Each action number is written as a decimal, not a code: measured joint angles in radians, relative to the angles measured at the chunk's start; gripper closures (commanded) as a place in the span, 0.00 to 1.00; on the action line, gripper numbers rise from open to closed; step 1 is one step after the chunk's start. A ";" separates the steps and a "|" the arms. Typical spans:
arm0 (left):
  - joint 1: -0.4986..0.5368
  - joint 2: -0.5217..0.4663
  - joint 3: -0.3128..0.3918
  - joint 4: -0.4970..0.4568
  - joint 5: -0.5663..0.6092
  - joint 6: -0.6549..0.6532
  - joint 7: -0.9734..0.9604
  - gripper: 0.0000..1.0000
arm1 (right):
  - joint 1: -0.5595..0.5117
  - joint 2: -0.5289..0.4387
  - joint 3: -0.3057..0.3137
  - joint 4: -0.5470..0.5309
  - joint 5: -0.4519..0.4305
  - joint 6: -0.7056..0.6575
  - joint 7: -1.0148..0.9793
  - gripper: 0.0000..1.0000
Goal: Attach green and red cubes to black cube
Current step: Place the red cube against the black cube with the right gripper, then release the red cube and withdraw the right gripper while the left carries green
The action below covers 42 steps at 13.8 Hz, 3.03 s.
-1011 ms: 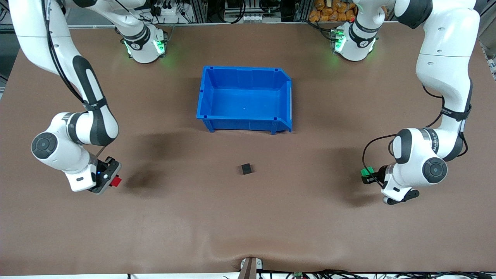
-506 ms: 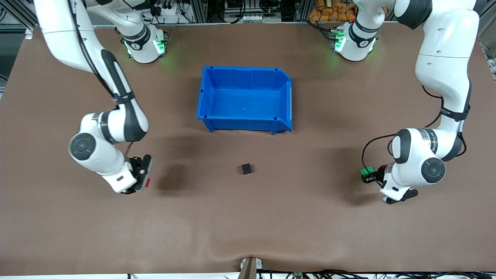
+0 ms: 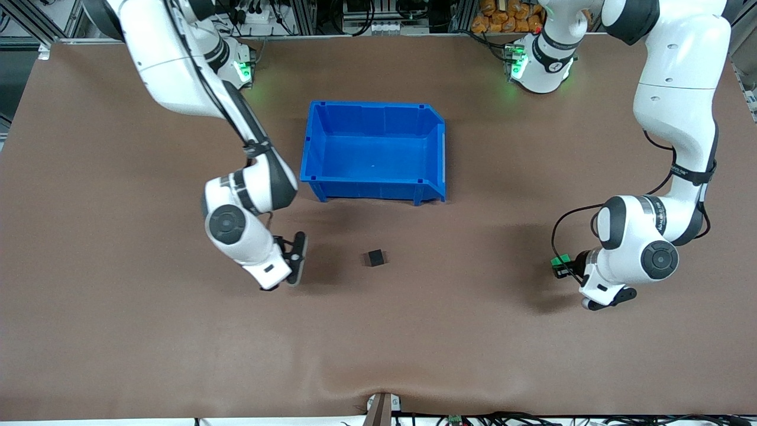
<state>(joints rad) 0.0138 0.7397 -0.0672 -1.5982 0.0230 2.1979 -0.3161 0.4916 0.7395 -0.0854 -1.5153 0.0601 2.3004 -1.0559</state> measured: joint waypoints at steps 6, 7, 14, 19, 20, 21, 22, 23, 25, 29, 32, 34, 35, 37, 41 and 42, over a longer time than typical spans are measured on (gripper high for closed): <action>0.000 0.000 0.000 0.001 0.000 0.000 -0.028 1.00 | 0.132 0.128 -0.001 0.163 0.000 -0.001 0.085 1.00; 0.000 -0.001 0.000 0.002 0.000 0.000 -0.030 1.00 | 0.143 0.149 -0.001 0.188 0.000 -0.001 0.085 1.00; -0.002 -0.023 -0.010 0.013 0.000 -0.002 -0.171 1.00 | 0.191 0.220 -0.003 0.288 -0.001 -0.044 0.095 1.00; -0.016 -0.037 -0.019 0.017 -0.001 -0.016 -0.237 1.00 | 0.219 0.230 -0.004 0.305 -0.001 -0.055 0.152 0.42; -0.016 -0.042 -0.023 0.019 -0.001 -0.022 -0.265 1.00 | 0.220 0.233 -0.004 0.311 -0.001 -0.058 0.157 0.00; -0.016 -0.045 -0.029 0.019 -0.001 -0.025 -0.291 1.00 | 0.221 0.238 -0.004 0.316 -0.001 -0.058 0.161 0.00; -0.016 -0.046 -0.038 0.019 -0.001 -0.026 -0.320 1.00 | 0.222 0.244 -0.004 0.317 -0.001 -0.057 0.164 0.00; -0.017 -0.047 -0.048 0.019 -0.001 -0.027 -0.352 1.00 | 0.221 0.249 -0.005 0.317 -0.001 -0.057 0.166 0.00; -0.018 -0.047 -0.071 0.021 -0.001 -0.027 -0.423 1.00 | 0.221 0.253 -0.010 0.320 0.000 -0.056 0.171 0.00; -0.021 -0.049 -0.136 0.042 -0.001 -0.027 -0.617 1.00 | 0.202 0.216 -0.026 0.344 0.003 -0.155 0.233 0.00; -0.037 -0.048 -0.170 0.049 -0.004 -0.028 -0.773 1.00 | 0.170 0.127 -0.058 0.349 0.003 -0.283 0.289 0.00; -0.070 -0.040 -0.172 0.060 -0.017 -0.028 -0.885 1.00 | 0.124 0.075 -0.085 0.349 0.004 -0.319 0.341 0.00; -0.090 -0.030 -0.173 0.074 -0.027 -0.028 -0.936 1.00 | 0.092 0.054 -0.091 0.348 0.004 -0.331 0.380 0.00; -0.144 -0.002 -0.175 0.115 -0.044 -0.027 -1.042 1.00 | 0.030 0.008 -0.099 0.341 0.003 -0.348 0.461 0.00; -0.242 0.064 -0.175 0.204 -0.048 0.010 -1.241 1.00 | -0.056 -0.155 -0.165 0.231 0.003 -0.375 0.599 0.00; -0.259 0.075 -0.175 0.212 -0.052 0.027 -1.281 1.00 | -0.063 -0.210 -0.195 0.182 0.003 -0.378 0.642 0.00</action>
<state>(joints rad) -0.2450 0.8152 -0.2425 -1.3858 -0.0289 2.2254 -1.5969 0.4284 0.5293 -0.2802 -1.3335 0.0631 1.9220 -0.4138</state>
